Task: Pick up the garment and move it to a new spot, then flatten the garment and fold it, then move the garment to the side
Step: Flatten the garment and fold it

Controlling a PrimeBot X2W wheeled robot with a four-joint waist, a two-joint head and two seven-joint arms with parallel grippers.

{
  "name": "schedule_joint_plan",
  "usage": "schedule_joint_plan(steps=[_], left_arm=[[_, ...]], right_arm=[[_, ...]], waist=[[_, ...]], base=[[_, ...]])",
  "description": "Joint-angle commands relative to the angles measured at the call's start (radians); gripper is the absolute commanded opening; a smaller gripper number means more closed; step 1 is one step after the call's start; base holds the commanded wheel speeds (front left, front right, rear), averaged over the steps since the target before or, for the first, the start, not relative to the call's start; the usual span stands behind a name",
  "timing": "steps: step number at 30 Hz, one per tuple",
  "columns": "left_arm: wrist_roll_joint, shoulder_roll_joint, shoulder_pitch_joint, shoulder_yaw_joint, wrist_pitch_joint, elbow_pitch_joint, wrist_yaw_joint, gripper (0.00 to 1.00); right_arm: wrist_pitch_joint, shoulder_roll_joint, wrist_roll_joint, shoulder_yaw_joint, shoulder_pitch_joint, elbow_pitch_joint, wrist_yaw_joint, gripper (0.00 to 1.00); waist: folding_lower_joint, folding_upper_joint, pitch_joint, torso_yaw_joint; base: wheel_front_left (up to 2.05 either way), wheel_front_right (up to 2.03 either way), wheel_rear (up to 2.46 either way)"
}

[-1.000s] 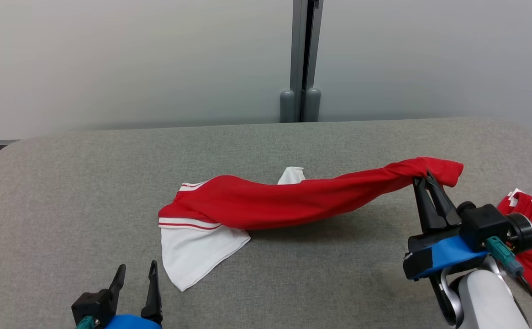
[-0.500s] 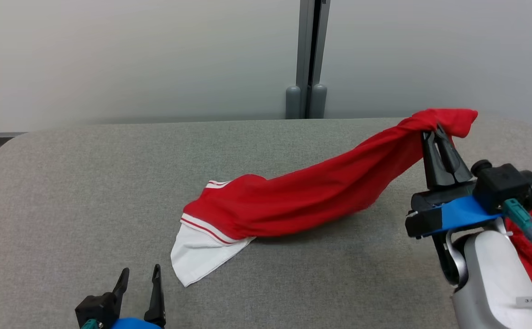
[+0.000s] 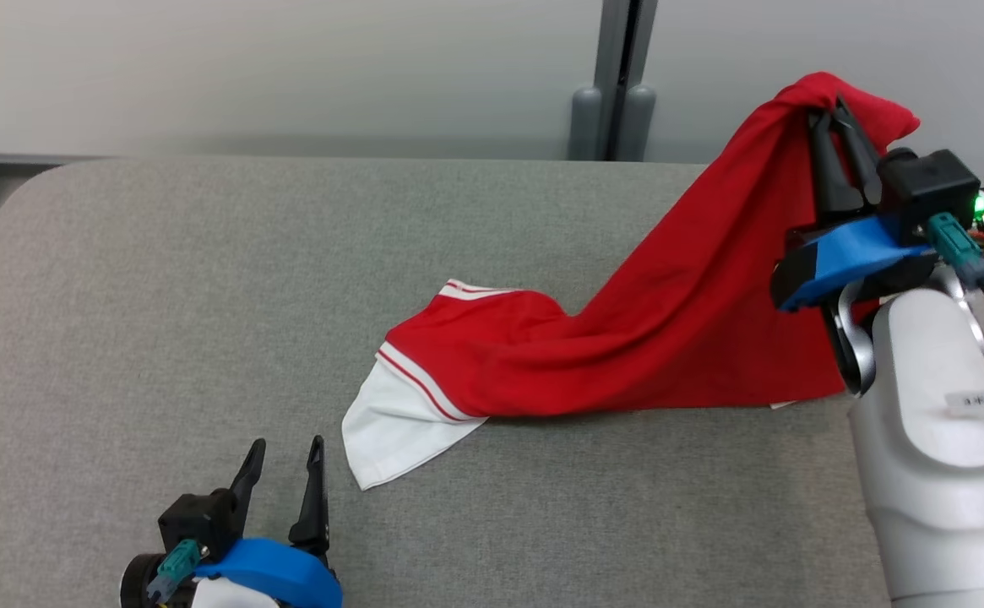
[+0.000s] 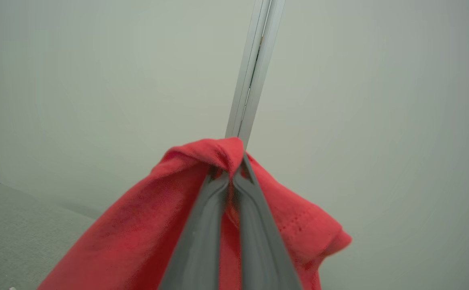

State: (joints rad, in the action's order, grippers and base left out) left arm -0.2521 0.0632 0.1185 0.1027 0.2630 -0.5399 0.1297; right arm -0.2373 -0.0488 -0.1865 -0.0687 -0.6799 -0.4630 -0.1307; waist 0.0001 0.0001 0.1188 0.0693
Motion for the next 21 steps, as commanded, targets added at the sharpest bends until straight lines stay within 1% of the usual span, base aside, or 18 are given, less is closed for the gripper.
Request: schedule_joint_plan(steps=[1, 2, 3, 4, 7, 9, 11, 15, 21], left_arm=[[-0.008, 0.009, 0.022, 0.008, 0.002, 0.006, 0.002, 1.0], [-0.015, 0.015, 0.033, 0.02, 0.002, 0.008, 0.002, 1.0], [-0.023, 0.02, 0.042, 0.035, 0.002, 0.009, 0.002, 1.0], [-0.03, 0.025, 0.05, 0.049, 0.002, 0.01, 0.002, 1.0], [-0.053, 0.043, 0.07, 0.075, 0.002, 0.014, 0.002, 1.0], [-0.067, 0.055, 0.076, 0.082, 0.002, 0.017, 0.002, 1.0], [-0.074, 0.061, 0.072, 0.084, 0.002, 0.017, 0.002, 1.0], [-0.079, 0.074, 0.058, 0.078, 0.002, 0.019, 0.002, 1.0], [-0.072, 0.08, 0.06, 0.083, 0.002, 0.036, 0.002, 1.0]], right_arm=[[0.011, -0.003, -0.03, -0.016, -0.022, -0.021, 0.0, 0.2], [0.018, -0.004, -0.052, -0.043, -0.045, -0.06, 0.0, 0.83], [0.022, -0.005, -0.077, -0.079, -0.066, -0.092, 0.0, 1.0], [0.024, -0.004, -0.11, -0.109, -0.085, -0.122, 0.0, 1.0], [0.015, -0.004, -0.163, -0.205, -0.124, -0.188, 0.0, 1.0], [-0.001, -0.002, -0.179, -0.23, -0.13, -0.226, 0.0, 1.0], [-0.015, -0.005, -0.167, -0.246, -0.116, -0.259, 0.0, 1.0], [-0.027, -0.005, -0.128, -0.271, -0.04, -0.313, 0.0, 1.0], [-0.028, -0.003, -0.042, -0.315, 0.102, -0.284, 0.0, 1.0]], waist=[[-0.0001, -0.0001, 0.049, 0.047], [-0.0001, -0.0001, 0.064, 0.058], [-0.0001, -0.0001, 0.08, 0.071], [-0.0001, -0.0001, 0.092, 0.082], [-0.0001, -0.0001, 0.125, 0.103], [-0.0001, -0.0001, 0.137, 0.105], [-0.0001, -0.0001, 0.142, 0.097], [-0.0001, -0.0001, 0.137, 0.064], [-0.0001, -0.0001, 0.134, 0.015]], base=[[0.0, 0.0, 0.0], [0.0, 0.0, 0.0], [0.0, 0.0, 0.0], [0.0, 0.0, 0.0], [0.0, 0.0, 0.0], [0.0, 0.0, 0.0], [0.0, 0.0, 0.0], [0.0, 0.0, 0.0], [0.0, 0.0, 0.0]])
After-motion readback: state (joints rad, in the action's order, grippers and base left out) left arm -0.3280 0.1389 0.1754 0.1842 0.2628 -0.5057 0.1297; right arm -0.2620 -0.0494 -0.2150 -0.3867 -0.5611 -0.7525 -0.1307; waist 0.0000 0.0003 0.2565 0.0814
